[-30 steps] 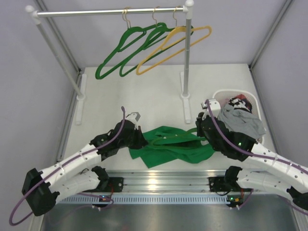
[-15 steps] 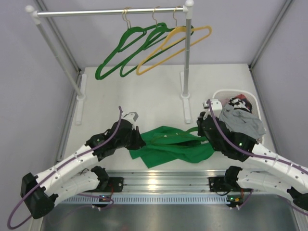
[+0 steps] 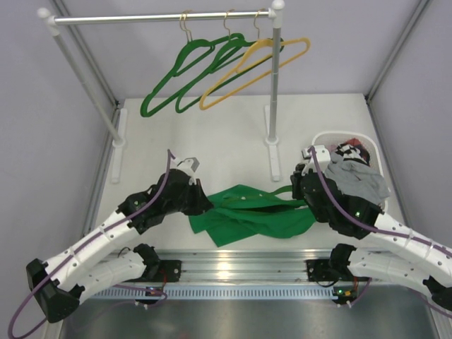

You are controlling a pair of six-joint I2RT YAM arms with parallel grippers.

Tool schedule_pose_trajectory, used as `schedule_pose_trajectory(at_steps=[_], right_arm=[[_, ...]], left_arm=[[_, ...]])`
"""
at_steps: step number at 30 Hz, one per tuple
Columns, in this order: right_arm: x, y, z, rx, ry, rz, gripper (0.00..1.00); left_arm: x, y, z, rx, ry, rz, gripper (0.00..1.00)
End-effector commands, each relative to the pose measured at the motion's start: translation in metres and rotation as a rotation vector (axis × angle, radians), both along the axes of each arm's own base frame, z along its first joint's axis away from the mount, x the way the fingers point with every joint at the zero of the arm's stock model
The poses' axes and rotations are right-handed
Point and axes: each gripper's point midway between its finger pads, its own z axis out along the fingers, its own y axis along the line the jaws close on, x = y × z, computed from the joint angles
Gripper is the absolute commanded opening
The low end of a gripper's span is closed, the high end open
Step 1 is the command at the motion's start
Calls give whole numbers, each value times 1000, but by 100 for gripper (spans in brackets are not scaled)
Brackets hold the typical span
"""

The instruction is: Place the tank top on the hanger

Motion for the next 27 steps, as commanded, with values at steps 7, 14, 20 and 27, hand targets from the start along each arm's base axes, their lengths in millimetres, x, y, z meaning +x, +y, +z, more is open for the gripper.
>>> schedule_pose_trajectory(at_steps=[7, 14, 20, 27], right_arm=[[8, -21, -1, -96, -33, -72, 0], [14, -13, 13, -53, -48, -84, 0], [15, 2, 14, -19, -38, -33, 0], [17, 12, 29, 29, -56, -9, 0]], left_arm=[[18, -18, 57, -144, -86, 23, 0], [20, -47, 62, -202, -33, -53, 0], [26, -61, 61, -231, -26, -73, 0], [30, -77, 66, -252, -27, -119, 0]])
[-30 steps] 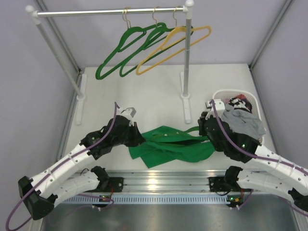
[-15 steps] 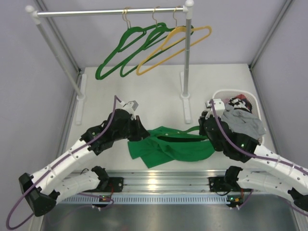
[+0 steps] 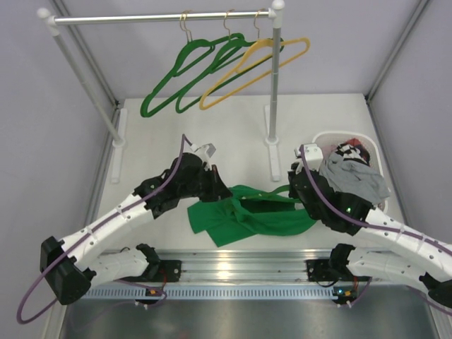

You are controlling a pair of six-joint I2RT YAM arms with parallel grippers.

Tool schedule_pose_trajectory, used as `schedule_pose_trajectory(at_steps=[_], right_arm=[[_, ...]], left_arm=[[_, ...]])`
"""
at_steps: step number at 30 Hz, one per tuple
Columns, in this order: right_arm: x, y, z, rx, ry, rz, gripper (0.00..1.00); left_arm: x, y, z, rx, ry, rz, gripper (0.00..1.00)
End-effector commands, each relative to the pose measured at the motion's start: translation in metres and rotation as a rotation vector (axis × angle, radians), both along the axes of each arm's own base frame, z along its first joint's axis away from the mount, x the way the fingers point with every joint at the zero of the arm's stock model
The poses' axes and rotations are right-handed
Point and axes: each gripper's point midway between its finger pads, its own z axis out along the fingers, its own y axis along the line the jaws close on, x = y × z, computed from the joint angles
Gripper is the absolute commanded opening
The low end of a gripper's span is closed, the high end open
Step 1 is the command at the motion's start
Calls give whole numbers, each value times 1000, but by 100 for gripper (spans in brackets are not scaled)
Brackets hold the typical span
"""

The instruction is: Place the tank top on the hanger

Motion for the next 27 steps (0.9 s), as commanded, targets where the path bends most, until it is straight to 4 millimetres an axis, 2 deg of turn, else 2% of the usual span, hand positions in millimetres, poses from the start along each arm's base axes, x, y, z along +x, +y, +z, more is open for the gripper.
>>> schedule_pose_trajectory(at_steps=[1, 5, 10, 13, 17, 18, 22, 25, 27], right_arm=[[10, 8, 42, 93, -76, 0, 0], [8, 19, 60, 145, -86, 49, 0], [7, 24, 50, 146, -67, 67, 0], [5, 28, 40, 149, -50, 82, 0], [5, 27, 42, 162, -63, 83, 0], [5, 27, 45, 163, -68, 87, 0], [4, 32, 45, 168, -62, 107, 0], [3, 37, 41, 182, -49, 120, 0], [3, 36, 41, 186, -50, 121, 0]], left_arm=[[9, -22, 33, -94, -65, -35, 0], [16, -24, 35, -80, -92, -31, 0], [23, -30, 53, -99, -122, -30, 1], [26, -32, 59, -99, -139, -27, 6], [27, -29, 56, -73, -148, -32, 24], [26, -27, 56, -65, -149, -34, 26], [25, -23, 61, -68, -180, -32, 23], [27, -22, 59, -53, -188, -33, 17], [23, -22, 60, -46, -197, -65, 20]])
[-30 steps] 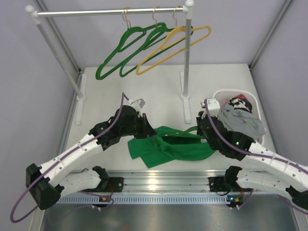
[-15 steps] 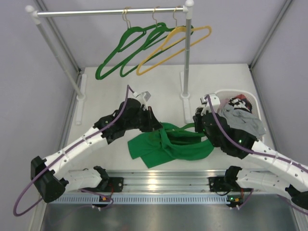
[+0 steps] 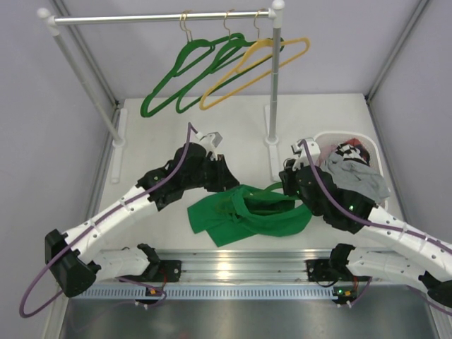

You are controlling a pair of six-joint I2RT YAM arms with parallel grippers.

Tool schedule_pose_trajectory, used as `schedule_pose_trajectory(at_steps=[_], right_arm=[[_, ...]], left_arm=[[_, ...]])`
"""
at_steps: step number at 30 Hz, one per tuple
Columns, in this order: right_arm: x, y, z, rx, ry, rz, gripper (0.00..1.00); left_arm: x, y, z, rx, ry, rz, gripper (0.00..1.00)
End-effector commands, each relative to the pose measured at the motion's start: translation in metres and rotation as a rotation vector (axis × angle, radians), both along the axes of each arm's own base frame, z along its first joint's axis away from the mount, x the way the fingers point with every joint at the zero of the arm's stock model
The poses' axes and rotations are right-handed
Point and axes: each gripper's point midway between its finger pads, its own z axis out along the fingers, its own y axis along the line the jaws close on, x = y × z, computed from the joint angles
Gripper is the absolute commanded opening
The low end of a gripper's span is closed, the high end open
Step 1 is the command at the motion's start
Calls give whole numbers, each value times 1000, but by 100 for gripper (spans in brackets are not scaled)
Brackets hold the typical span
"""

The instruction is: Place the tank top on the hanger

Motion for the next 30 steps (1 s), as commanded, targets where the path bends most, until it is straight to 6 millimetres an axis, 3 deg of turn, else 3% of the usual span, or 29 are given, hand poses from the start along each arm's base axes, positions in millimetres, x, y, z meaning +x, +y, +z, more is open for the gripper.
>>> schedule_pose_trajectory(at_steps=[1, 2, 5, 9, 10, 12, 13, 15, 16, 17, 18, 21, 22, 24, 27, 29, 30], right_arm=[[4, 6, 19, 91, -41, 3, 0], [4, 6, 22, 91, -44, 6, 0], [1, 2, 42, 107, -71, 21, 0], [-1, -4, 85, 97, -142, 46, 0], [-2, -6, 112, 123, -177, 52, 0], [-4, -7, 129, 93, -197, 78, 0], [-7, -8, 153, 121, -229, 95, 0], [-10, -10, 171, 102, -258, 121, 0], [-12, -10, 196, 125, -289, 129, 0], [-12, -11, 207, 128, -304, 134, 0], [-15, -14, 231, 137, -340, 144, 0], [-18, -11, 264, 150, -391, 183, 0], [-25, -17, 289, 186, -425, 192, 0], [-31, -16, 317, 224, -461, 225, 0], [-37, -6, 327, 240, -463, 284, 0], [-36, 7, 313, 223, -420, 325, 0], [-30, 19, 288, 181, -368, 340, 0]], left_arm=[[-1, -2, 32, -40, -100, -46, 24], [-2, 0, 34, -30, -131, -65, 33], [-8, 8, 56, -42, -237, -103, 45], [-14, 18, 101, -85, -384, -126, 48], [-15, 20, 111, -91, -426, -128, 49], [-17, 27, 145, -131, -514, -115, 50], [-20, 31, 165, -151, -571, -115, 50], [-23, 38, 192, -177, -640, -100, 51], [-26, 44, 213, -193, -693, -91, 52], [-27, 47, 223, -200, -720, -87, 52], [-26, 48, 231, -199, -738, -81, 52], [-30, 56, 261, -217, -806, -69, 52], [-30, 58, 267, -216, -824, -61, 53], [-34, 64, 282, -233, -859, -47, 53], [-37, 72, 294, -242, -894, -26, 54], [-39, 73, 293, -236, -896, -32, 54], [-38, 73, 289, -228, -886, -37, 55]])
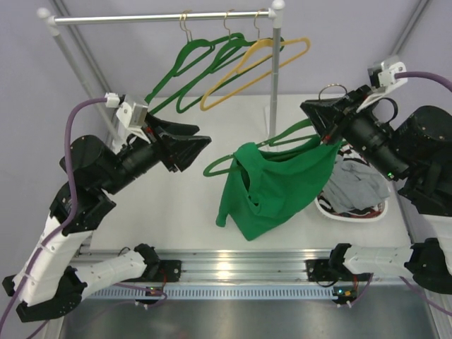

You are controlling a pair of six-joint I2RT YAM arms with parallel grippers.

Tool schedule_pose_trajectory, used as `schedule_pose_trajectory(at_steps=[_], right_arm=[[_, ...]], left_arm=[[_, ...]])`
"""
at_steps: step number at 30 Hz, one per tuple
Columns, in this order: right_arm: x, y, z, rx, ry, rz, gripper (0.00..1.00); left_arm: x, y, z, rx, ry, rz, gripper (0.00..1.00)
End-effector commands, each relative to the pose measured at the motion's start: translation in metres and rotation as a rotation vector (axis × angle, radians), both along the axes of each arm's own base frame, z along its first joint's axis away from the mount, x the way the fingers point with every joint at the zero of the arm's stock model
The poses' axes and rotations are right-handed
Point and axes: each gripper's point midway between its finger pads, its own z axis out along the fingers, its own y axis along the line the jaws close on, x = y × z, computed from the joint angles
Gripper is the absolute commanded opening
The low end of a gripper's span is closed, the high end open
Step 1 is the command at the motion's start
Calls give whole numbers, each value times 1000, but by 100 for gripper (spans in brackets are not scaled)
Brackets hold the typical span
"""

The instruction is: Place the tank top on the hanger

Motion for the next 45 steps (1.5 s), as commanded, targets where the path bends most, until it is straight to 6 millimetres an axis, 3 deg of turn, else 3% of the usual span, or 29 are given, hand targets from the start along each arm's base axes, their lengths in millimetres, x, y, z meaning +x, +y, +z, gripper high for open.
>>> schedule_pose_trajectory(at_steps=[1, 2, 3, 6, 9, 13, 22, 30, 45], right_arm=[[5, 29, -42, -98, 75, 82, 0], [7, 36, -53, -89, 94, 86, 0], [9, 41, -87, -130, 140, 92, 0], [10, 50, -129, -138, 199, 105, 0], [15, 55, -149, -163, 233, 95, 0], [19, 60, -155, -178, 241, 93, 0], [26, 64, -160, -215, 239, 79, 0], [29, 68, -159, -225, 234, 81, 0], [34, 77, -163, -239, 239, 93, 0]], left_arm=[[-3, 2, 5, 16, -37, -7, 55], [-3, 0, 0, 31, -29, -14, 55], [-3, 0, -10, 54, -5, -15, 55], [-3, -5, -42, 132, 56, -39, 55], [-4, -15, -73, 200, 111, -88, 55], [-7, -26, -109, 253, 173, -151, 54], [-12, -28, -162, 345, 239, -192, 47], [-28, -42, -175, 346, 223, -333, 53], [-28, -56, -205, 346, 266, -376, 53]])
